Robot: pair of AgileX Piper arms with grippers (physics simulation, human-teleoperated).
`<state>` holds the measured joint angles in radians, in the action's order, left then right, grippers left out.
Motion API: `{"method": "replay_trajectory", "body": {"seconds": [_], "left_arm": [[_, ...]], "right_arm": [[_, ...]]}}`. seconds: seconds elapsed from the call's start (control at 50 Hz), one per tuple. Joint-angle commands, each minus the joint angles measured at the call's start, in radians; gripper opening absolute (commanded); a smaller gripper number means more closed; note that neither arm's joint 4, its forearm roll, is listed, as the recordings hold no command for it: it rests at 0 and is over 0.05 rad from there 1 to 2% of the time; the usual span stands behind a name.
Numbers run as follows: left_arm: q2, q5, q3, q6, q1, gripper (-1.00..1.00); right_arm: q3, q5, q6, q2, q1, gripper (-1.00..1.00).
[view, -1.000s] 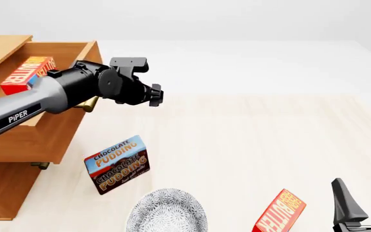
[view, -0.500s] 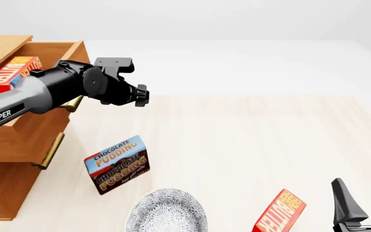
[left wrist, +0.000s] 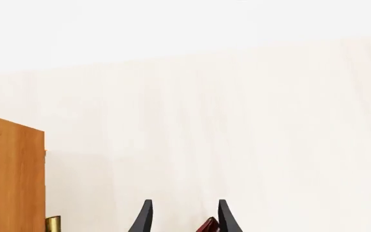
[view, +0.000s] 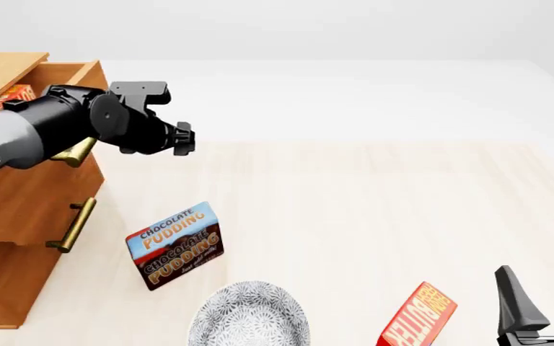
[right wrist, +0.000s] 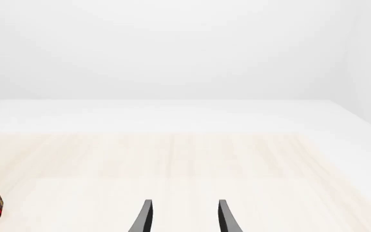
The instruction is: Put the butter at the front in the top drawer of the cabinet and close it.
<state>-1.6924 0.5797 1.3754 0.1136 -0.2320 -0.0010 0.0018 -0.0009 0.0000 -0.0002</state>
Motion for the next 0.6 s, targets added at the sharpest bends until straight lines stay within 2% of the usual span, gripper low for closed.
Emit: {"method": "replay_trajectory", "body": {"seconds": [0.02, 0.6], "left_arm": [[0.017, 0.006, -0.015, -0.008, 0.040, 1.00], [0.052, 0.014, -0.074, -0.003, 0.152, 1.00]], "right_arm": [[0.000, -0.003, 0.000, 0.000, 0.000, 1.00], [0.000, -0.003, 0.000, 0.000, 0.000, 1.00]]}}
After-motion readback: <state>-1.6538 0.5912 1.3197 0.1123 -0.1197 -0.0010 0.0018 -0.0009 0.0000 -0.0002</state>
